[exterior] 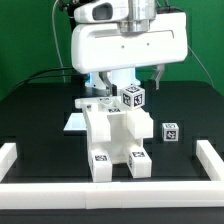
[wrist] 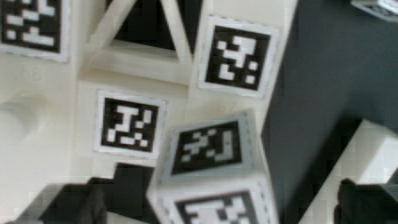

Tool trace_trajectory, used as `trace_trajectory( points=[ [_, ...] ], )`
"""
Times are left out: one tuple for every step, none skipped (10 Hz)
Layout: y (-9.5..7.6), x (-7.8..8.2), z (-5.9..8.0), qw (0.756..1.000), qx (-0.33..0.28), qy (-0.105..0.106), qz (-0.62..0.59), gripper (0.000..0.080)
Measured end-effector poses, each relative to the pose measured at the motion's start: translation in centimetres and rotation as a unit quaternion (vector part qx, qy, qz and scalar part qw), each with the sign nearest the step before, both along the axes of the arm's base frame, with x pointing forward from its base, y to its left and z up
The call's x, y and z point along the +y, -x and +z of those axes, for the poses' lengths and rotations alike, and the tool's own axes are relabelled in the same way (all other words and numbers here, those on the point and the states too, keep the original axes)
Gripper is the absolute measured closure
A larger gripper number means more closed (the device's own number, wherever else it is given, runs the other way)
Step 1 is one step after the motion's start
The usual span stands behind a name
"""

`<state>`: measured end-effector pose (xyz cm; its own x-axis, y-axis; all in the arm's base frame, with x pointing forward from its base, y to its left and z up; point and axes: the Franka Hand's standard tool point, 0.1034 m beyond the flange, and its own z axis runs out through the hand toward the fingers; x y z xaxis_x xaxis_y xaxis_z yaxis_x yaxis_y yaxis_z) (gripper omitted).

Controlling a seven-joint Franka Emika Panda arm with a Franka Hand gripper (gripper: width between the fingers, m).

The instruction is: Assemble chair

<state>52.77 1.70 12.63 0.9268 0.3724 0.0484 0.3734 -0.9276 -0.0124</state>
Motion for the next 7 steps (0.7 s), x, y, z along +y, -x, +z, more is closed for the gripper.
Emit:
trace_trajectory(
  points=[
    [0.32, -0.02, -0.6, 1.0, 0.001, 0.003, 0.025, 0.0151],
    [0.65, 0.3, -0.88, 1.0, 0.001, 0.003, 0.005, 0.0151],
    [0.63, 0.34, -0.86, 1.0, 0.001, 0.003, 0.003, 0.0151],
    [0.63, 0.24, -0.89, 1.0, 0.002, 0.003, 0.002, 0.0162],
    [0.64, 0.23, -0.91, 1.0, 0.002, 0.003, 0.002, 0.0162],
    [0.65, 0.23, -0.92, 1.0, 0.002, 0.003, 0.002, 0.0331],
    [0.65, 0.22, -0.93, 1.0, 0.002, 0.003, 0.001, 0.0514]
  ],
)
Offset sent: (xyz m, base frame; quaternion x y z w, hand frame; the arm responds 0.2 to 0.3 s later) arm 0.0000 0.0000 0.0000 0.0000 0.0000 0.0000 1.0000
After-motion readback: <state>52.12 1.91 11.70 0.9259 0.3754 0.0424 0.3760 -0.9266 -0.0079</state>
